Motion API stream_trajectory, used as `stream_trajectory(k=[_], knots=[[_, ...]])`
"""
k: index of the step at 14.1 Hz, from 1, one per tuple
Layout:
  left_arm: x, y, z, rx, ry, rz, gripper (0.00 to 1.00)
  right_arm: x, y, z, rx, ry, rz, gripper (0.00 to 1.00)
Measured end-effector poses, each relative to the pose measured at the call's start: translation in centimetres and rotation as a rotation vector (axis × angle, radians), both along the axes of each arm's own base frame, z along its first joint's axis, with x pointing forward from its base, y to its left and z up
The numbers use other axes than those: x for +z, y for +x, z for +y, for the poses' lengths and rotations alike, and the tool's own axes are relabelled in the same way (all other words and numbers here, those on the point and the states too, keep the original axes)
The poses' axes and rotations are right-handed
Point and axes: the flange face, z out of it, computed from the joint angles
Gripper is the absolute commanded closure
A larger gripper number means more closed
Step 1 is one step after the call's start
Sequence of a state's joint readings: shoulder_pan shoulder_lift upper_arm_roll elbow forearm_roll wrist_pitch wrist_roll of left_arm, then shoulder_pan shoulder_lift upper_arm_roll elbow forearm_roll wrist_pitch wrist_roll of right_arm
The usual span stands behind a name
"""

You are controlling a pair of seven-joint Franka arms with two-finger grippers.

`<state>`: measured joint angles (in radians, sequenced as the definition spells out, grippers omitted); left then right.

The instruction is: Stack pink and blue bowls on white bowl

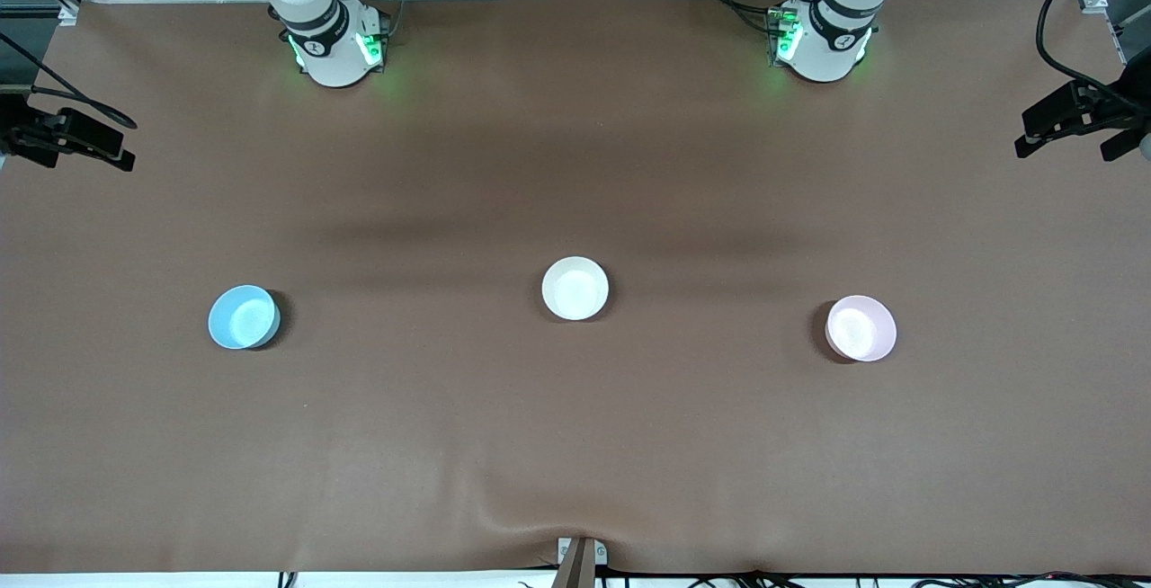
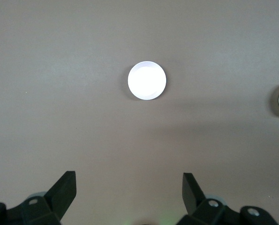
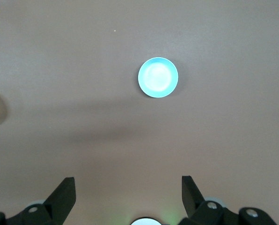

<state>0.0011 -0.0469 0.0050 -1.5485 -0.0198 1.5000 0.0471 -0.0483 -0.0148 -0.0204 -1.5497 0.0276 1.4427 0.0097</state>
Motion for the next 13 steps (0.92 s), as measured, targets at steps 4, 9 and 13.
stream_trajectory(k=[4,9,13], knots=[[0.0,0.0,0.0,0.000,0.000,0.000,0.00,0.0,0.0,0.3,0.005,0.000,0.000,0.00],[-0.8,0.3,0.3,0.004,0.000,0.016,0.00,0.0,0.0,0.7,0.012,0.000,0.004,0.00],[-3.8,2.0,1.3,0.012,-0.001,0.069,0.00,0.0,0.0,0.7,0.013,0.000,0.005,0.00]])
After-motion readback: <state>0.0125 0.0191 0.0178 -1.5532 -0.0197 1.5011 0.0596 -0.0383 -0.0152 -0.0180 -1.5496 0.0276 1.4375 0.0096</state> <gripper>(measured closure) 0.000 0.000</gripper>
